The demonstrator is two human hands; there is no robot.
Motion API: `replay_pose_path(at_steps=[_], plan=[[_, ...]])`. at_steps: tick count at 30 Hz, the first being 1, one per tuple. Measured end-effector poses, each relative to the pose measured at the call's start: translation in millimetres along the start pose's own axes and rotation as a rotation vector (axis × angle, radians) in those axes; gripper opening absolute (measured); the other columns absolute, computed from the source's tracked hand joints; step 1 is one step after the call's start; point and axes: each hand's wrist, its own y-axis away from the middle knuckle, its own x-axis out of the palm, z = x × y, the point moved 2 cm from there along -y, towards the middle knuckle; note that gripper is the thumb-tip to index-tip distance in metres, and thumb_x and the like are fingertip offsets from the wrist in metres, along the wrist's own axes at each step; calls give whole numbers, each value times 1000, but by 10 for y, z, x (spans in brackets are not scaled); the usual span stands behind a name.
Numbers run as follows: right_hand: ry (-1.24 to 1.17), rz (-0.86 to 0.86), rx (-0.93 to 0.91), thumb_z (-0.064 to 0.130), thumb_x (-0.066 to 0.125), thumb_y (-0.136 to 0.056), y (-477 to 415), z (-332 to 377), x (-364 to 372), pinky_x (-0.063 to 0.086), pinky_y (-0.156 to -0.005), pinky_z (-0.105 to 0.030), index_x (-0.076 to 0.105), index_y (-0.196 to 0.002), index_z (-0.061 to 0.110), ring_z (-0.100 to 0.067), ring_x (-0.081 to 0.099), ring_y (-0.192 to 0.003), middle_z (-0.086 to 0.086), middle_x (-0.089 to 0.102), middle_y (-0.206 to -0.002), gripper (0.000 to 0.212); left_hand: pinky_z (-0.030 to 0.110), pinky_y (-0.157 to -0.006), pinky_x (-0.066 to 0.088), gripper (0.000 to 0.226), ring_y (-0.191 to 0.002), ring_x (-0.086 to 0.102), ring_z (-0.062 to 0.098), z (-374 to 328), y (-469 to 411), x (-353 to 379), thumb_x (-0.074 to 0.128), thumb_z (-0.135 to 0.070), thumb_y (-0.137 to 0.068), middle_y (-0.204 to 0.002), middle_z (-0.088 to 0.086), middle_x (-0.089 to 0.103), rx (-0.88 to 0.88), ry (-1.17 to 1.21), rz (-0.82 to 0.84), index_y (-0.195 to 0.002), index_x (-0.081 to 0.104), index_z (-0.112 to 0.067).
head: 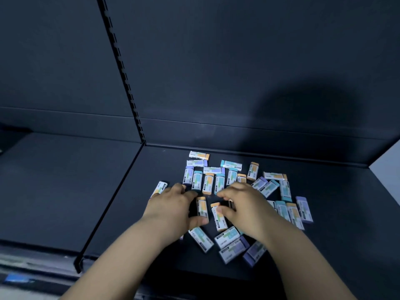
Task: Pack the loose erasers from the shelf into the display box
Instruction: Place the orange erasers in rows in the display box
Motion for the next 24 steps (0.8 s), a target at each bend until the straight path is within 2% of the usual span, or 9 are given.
replay_pose_path(at_steps=[5, 9, 13, 17, 24], plan=[[22, 166, 20, 53, 66, -76, 102, -84, -51, 29, -104, -32, 41, -138, 32, -13, 31, -122, 6, 40, -124, 70, 34, -103, 34, 75, -130, 33, 18, -15, -36, -51, 53, -68, -76, -138, -4, 34, 45, -54, 82, -141, 27, -39], [13, 146, 25, 55, 67, -75, 69, -56, -8, 31, -100, -30, 43, -135, 32, -13, 32, -119, 7, 39, -113, 69, 33, -101, 34, 73, -128, 35, 19, -118, -98, -63, 53, -66, -77, -134, -2, 38, 51, -105, 72, -140, 31, -37], [54, 39, 35, 60, 62, -77, 48, -47, 61, 33, -98, -27, 42, -137, 29, -14, 35, -118, 5, 42, -119, 71, 34, -99, 33, 73, -125, 38, 19, -133, -121, -68, 50, -70, -77, -131, -2, 41, 35, -160, 33, -137, 36, -33], [56, 99, 55, 61, 67, -70, 38, -64, 50, 31, -102, -30, 38, -139, 30, -15, 31, -120, 5, 39, -123, 81, 35, -100, 35, 75, -126, 37, 19, -62, -112, -78, 54, -69, -76, -132, -2, 38, 37, -136, 75, -140, 31, -37], [52, 127, 61, 55, 73, -67, -69, -20, 39, 30, -95, -26, 44, -132, 31, -14, 32, -119, 5, 40, -121, 76, 36, -101, 33, 76, -124, 38, 18, -85, -184, -94, 59, -68, -71, -128, -4, 42, 100, -170, 74, -136, 33, -37]])
